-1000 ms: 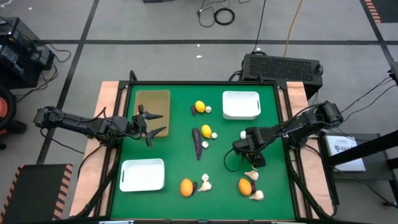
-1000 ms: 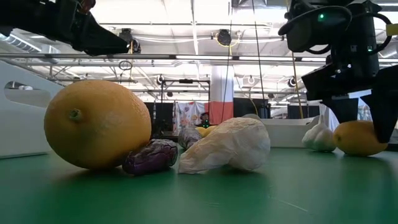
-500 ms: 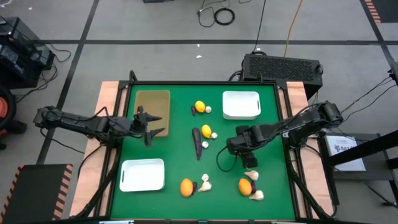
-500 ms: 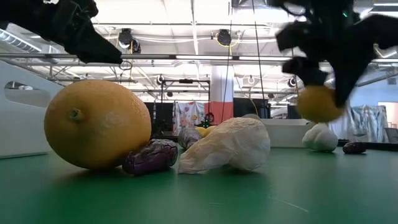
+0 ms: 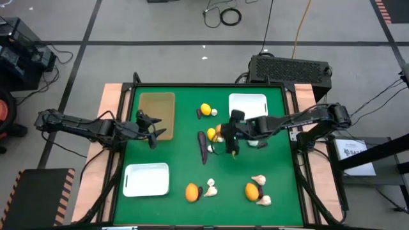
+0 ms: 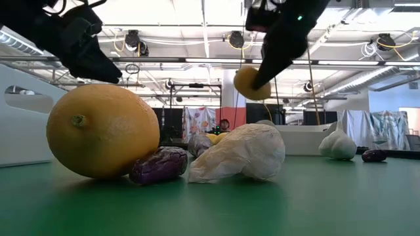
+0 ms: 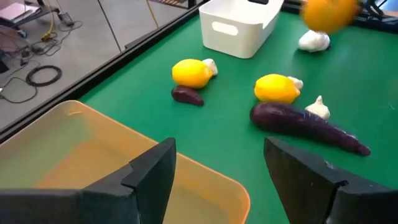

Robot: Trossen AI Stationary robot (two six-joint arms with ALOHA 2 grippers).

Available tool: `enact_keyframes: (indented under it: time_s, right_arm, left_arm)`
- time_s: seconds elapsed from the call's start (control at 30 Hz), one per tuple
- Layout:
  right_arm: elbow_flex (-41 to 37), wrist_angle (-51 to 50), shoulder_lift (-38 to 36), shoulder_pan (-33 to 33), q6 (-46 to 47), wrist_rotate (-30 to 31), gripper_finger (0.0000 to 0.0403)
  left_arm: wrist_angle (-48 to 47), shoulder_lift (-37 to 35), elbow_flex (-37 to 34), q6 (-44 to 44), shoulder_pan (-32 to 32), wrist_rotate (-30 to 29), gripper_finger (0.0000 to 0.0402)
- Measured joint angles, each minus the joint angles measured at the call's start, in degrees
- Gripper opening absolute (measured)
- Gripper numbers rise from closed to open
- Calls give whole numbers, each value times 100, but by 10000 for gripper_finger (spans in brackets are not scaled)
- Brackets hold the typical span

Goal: Sort produce into baskets
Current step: Put the lemon into the top white bin

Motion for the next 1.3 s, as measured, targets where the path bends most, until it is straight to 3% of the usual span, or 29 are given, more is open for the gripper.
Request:
enact_keyframes:
  time_s: [0.37,0.6,1.1,1.3]
  right_arm:
    - [0,-248,-2,-1340,435,138,230]
    - [2,-1118,-2,-1970,1165,138,231]
    - [2,-1209,-2,-2618,1159,-204,231]
    - [2,-1214,-2,-2721,1317,-320,261]
  left_arm:
    - [-2,0,0,4,0,0,251]
    - [-2,0,0,9,-4,0,251]
    - [0,0,0,9,-4,2,251]
    - [1,0,0,9,-4,2,251]
